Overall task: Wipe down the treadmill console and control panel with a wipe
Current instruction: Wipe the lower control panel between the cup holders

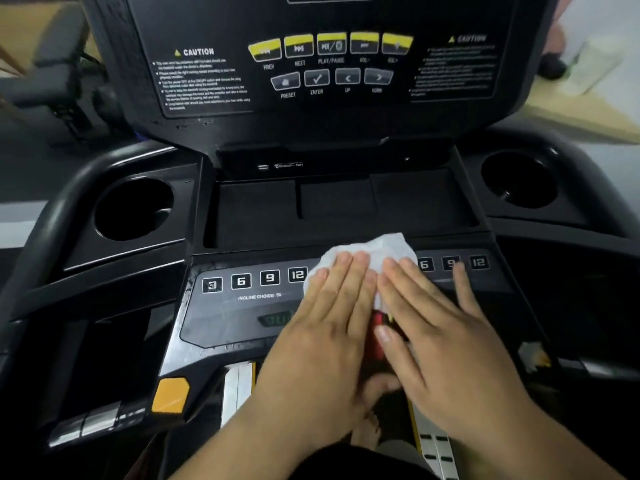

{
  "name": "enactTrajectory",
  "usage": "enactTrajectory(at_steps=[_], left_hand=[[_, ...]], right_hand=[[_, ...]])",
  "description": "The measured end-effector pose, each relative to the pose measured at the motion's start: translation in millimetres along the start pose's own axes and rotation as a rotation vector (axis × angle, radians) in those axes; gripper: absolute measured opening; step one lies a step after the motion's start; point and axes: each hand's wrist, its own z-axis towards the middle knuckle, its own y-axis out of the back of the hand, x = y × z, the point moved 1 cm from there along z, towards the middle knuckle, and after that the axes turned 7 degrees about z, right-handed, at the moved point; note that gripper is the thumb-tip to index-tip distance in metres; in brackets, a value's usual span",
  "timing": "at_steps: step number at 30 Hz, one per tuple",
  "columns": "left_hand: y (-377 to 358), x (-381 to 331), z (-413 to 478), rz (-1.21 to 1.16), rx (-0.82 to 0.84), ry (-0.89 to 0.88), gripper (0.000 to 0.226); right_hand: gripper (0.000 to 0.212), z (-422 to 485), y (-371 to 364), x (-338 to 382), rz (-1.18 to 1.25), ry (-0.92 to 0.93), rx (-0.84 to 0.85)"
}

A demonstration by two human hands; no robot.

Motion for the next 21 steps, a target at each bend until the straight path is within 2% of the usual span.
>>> enactTrajectory(at_steps=[1, 2, 4, 11, 16, 21], left_hand=[[-3.7, -0.8, -4.9, 0.047, 0.029, -0.013, 0.095], [-8.0, -2.1, -9.4, 0.092, 0.017, -0.038, 0.087], [-10.9, -3.5, -10.6, 0.149, -0.048, -0.063, 0.053], [-12.6, -4.9, -2.3, 0.26, -0.009, -0.119, 0.055], [-12.1, -6.4, -0.1, 0.215, -0.014, -0.16, 0.059], [-8.5, -18.6, 10.9, 0.213, -0.015, -0.168, 0.059]], right_hand=[[0.058, -10.1, -3.5, -0.4, 0.0, 0.013, 0.007], [0.059, -20.6, -6.0, -0.8, 0.01, 0.026, 0.015], [0.059, -31.8, -7.0, -4.3, 0.017, 0.038, 0.034], [0.062, 3.1, -2.6, -0.6, -0.031, -0.054, 0.046], [0.062, -40.8, -3.8, -11.7, 0.004, -0.041, 0.029], [0.061, -3.3, 5.1, -20.5, -0.004, -0.117, -0.026]])
